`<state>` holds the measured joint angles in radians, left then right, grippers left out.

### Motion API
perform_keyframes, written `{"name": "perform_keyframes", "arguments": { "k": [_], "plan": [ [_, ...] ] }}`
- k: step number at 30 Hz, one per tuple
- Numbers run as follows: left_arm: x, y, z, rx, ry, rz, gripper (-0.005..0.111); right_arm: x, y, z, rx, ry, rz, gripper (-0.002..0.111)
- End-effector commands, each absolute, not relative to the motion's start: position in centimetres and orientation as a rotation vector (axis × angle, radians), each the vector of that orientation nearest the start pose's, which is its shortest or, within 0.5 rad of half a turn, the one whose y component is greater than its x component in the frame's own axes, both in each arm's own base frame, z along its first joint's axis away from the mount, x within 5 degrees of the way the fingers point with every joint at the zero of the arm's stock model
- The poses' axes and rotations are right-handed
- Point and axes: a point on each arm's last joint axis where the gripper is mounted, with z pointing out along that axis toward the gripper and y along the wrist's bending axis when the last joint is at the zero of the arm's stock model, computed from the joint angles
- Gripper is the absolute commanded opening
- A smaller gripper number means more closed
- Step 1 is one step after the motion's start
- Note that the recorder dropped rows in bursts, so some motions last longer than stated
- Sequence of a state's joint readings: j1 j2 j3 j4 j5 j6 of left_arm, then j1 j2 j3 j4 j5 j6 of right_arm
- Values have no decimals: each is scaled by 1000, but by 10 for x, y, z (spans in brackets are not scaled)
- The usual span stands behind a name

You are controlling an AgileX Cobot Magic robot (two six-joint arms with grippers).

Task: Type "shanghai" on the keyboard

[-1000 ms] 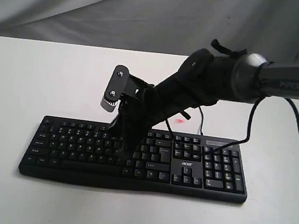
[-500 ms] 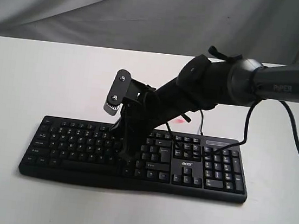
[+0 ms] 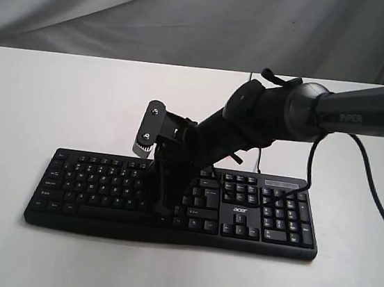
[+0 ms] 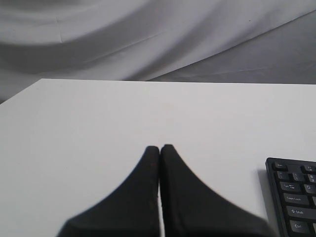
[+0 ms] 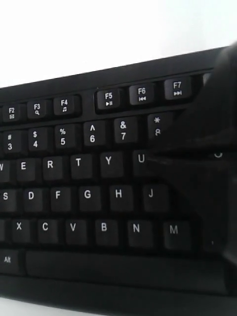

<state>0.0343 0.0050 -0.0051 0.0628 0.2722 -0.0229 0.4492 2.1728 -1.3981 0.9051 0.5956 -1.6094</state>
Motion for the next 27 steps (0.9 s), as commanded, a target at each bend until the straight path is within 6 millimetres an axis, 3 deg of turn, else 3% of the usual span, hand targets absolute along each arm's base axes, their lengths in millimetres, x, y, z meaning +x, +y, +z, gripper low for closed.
{"name": "perform_keyframes", "arguments": {
  "k": [1, 22, 27],
  "plan": [
    [55, 3, 189, -7, 1749, 63, 1, 377, 224, 121, -1607, 1980, 486, 0],
    [55, 3, 189, -7, 1749, 63, 1, 375, 224, 120, -1628, 1970, 496, 0],
    [55, 3, 189, -7, 1749, 63, 1, 375, 223, 110, -1635, 1990, 505, 0]
  ]
}}
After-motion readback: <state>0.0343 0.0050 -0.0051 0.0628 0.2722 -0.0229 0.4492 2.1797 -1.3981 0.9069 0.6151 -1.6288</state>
